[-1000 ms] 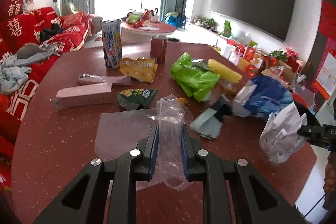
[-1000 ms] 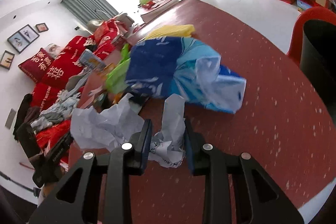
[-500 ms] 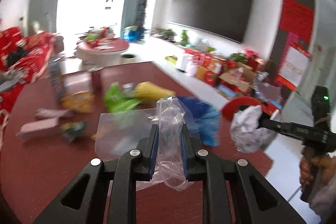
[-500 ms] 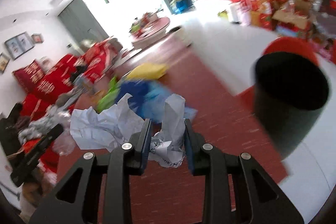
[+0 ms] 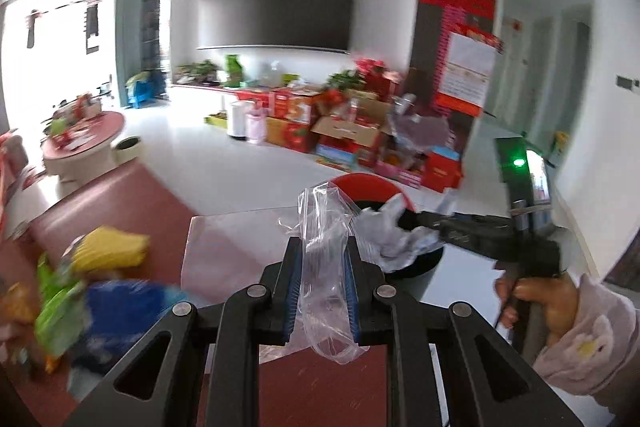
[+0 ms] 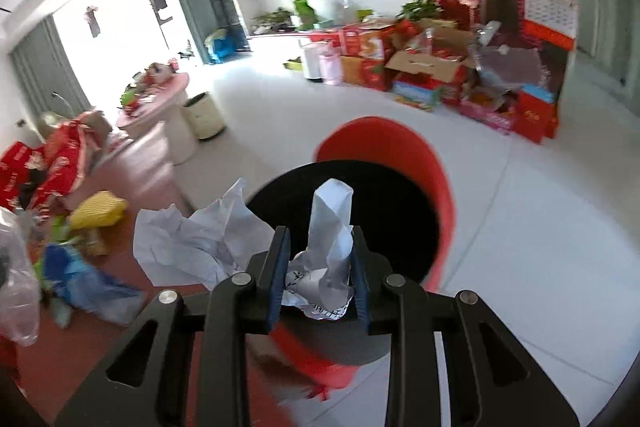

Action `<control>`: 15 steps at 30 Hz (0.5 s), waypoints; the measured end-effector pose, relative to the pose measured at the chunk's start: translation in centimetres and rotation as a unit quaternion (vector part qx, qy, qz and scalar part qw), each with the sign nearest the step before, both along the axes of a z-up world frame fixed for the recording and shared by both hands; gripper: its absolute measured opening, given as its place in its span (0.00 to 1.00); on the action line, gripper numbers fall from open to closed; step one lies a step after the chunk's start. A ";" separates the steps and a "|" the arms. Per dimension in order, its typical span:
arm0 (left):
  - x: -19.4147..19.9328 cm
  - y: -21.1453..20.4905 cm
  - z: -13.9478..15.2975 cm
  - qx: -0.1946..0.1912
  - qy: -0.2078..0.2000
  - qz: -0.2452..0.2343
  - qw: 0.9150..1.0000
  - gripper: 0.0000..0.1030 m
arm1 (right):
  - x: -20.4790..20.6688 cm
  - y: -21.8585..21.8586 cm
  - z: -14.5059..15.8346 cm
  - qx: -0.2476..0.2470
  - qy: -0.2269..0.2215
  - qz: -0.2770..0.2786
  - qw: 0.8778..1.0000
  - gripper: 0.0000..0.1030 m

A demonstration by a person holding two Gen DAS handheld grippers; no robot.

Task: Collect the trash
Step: 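Carry the white paper to the black bin and open the right gripper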

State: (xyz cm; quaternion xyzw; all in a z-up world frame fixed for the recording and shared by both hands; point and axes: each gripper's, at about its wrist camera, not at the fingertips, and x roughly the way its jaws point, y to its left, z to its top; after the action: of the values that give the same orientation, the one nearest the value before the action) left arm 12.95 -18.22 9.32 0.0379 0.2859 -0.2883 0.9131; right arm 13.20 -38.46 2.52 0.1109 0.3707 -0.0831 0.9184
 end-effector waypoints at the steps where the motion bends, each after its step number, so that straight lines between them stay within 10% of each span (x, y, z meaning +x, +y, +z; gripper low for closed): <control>1: 0.5 -1.2 0.0 0.003 0.000 -0.009 1.000 1.00 | 0.6 -0.6 -0.3 -0.008 0.003 -0.003 1.000 0.31; 9: 4.0 -8.4 -1.8 0.037 0.014 -0.041 0.998 1.00 | 2.3 -3.3 -2.2 0.027 0.009 0.011 1.000 0.59; 15: 5.8 -12.5 -3.6 0.066 0.024 -0.057 0.996 1.00 | -0.8 -4.6 -2.0 0.036 -0.006 -0.013 0.999 0.61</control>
State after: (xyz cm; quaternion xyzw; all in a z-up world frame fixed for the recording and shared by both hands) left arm 18.76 -30.69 5.69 0.1075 0.3236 -0.3214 0.8834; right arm 12.36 -43.06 0.50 0.1495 0.3661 -0.0810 0.9149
